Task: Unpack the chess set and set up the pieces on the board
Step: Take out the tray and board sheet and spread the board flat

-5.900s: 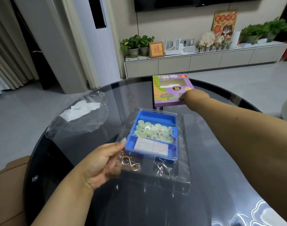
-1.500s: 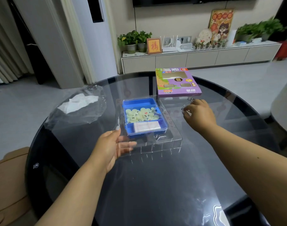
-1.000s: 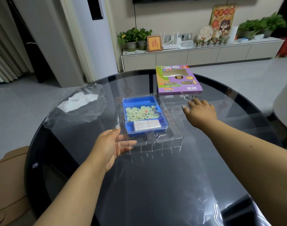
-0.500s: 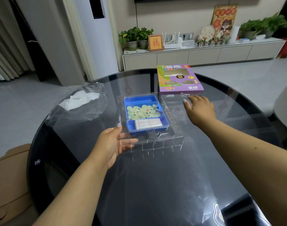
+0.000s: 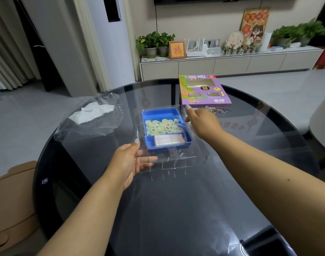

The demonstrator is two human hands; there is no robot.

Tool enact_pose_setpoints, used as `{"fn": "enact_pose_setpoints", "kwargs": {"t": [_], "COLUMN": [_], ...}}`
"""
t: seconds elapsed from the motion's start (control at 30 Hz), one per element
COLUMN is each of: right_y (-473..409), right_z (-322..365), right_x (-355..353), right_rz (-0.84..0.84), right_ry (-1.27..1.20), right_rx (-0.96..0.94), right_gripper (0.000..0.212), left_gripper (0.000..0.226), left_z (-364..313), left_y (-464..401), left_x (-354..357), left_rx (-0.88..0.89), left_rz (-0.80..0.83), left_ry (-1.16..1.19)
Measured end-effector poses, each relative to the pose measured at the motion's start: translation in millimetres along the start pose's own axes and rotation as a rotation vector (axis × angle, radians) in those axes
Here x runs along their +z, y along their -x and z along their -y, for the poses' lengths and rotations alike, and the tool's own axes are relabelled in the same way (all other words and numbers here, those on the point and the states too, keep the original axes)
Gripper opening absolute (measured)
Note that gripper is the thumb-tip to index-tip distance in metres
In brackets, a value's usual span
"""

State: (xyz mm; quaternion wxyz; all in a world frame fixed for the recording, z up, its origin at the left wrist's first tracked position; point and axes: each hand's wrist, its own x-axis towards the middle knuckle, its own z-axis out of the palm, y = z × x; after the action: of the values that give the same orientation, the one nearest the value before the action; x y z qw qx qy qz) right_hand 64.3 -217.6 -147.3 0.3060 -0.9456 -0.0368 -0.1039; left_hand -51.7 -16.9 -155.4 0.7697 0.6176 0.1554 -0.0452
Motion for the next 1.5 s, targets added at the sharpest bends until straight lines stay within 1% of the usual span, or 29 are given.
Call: {"fn": "enact_pose_setpoints", "kwargs": {"t": [0.1, 0.23, 0.3, 0.37, 0.43, 0.53, 0.73, 0.83, 1.03, 1.1, 1.17, 1.23, 1.27, 1.33, 1.4, 1.43, 1.47, 1.5], "right_y": [-2.0, -6.1, -8.5, -11.5, -17.2, -21.6, -19.0, -17.8, -16.2, -16.6, -16.3, -14.7, -13.7, -14.0, -14.5, -14.2, -12.7, -11.0], "right_z": [6.5, 21.1, 29.5, 34.6, 33.9, 31.5, 27.4, 30.0, 30.8, 30.8, 31.4, 31.3, 32.4, 35.8, 43.4, 47.6, 51.5, 54.7], "right_x": [5.5, 6.6, 7.4, 9.1, 12.4, 13.5, 13.8, 12.9, 12.4, 9.6, 1.9, -8.7, -14.2, -19.9, -22.3, -22.3, -21.8, -20.6], "right_rz": [0.081, 0.203, 0.261, 0.300, 0.324, 0.303, 0.177, 0.121, 0.068, 0.047, 0.028, 0.016, 0.018, 0.033, 0.045, 0.055, 0.072, 0.091], "right_ry": [0.089, 0.336, 0.386, 0.386, 0.352, 0.227, -0.054, -0.132, -0.221, -0.287, -0.370, -0.493, -0.563, -0.626, -0.608, -0.619, -0.653, -0.688], "right_rx": [0.085, 0.082, 0.119, 0.168, 0.229, 0.348, 0.427, 0.441, 0.426, 0.417, 0.405, 0.384, 0.368, 0.381, 0.457, 0.491, 0.513, 0.520], "right_gripper": [0.071, 0.067, 0.065, 0.064, 0.066, 0.067, 0.057, 0.056, 0.050, 0.041, 0.029, 0.016, 0.014, 0.021, 0.025, 0.026, 0.026, 0.025], "left_gripper": [0.029, 0.030, 0.030, 0.030, 0.029, 0.029, 0.029, 0.030, 0.031, 0.031, 0.031, 0.029, 0.028, 0.034, 0.048, 0.051, 0.051, 0.048], "left_z": [-0.2, -1.7, -2.6, -3.2, -3.8, -4.5, -4.4, -4.2, -4.7, -4.4, -4.2, -4.3, -4.9, -9.0, -15.8, -18.9, -20.5, -22.3], "left_y": [0.0, 0.3, 0.2, 0.5, 1.2, 1.7, 0.2, 0.3, 1.5, 1.4, 1.0, -1.1, -1.7, 0.7, 4.4, 7.0, 7.6, 7.7], "left_x": [0.1, 1.1, 1.2, 1.0, 0.5, -1.0, 0.4, 0.5, 0.9, 1.6, 2.8, 2.5, 1.4, -1.9, -6.8, -7.7, -8.7, -8.2], "left_rx": [-0.004, -0.009, -0.016, -0.023, -0.029, -0.030, -0.033, -0.038, -0.046, -0.044, -0.037, -0.013, 0.011, 0.092, 0.210, 0.277, 0.330, 0.353], "left_rz": [0.001, 0.007, 0.018, 0.025, 0.026, 0.029, 0.009, -0.001, -0.014, -0.035, -0.073, -0.116, -0.145, -0.223, -0.352, -0.411, -0.438, -0.414], "left_ry": [0.004, 0.009, 0.002, 0.006, 0.006, 0.008, 0.028, 0.030, 0.025, 0.022, 0.009, -0.079, -0.165, -0.429, -0.789, -0.892, -0.904, -0.819]}}
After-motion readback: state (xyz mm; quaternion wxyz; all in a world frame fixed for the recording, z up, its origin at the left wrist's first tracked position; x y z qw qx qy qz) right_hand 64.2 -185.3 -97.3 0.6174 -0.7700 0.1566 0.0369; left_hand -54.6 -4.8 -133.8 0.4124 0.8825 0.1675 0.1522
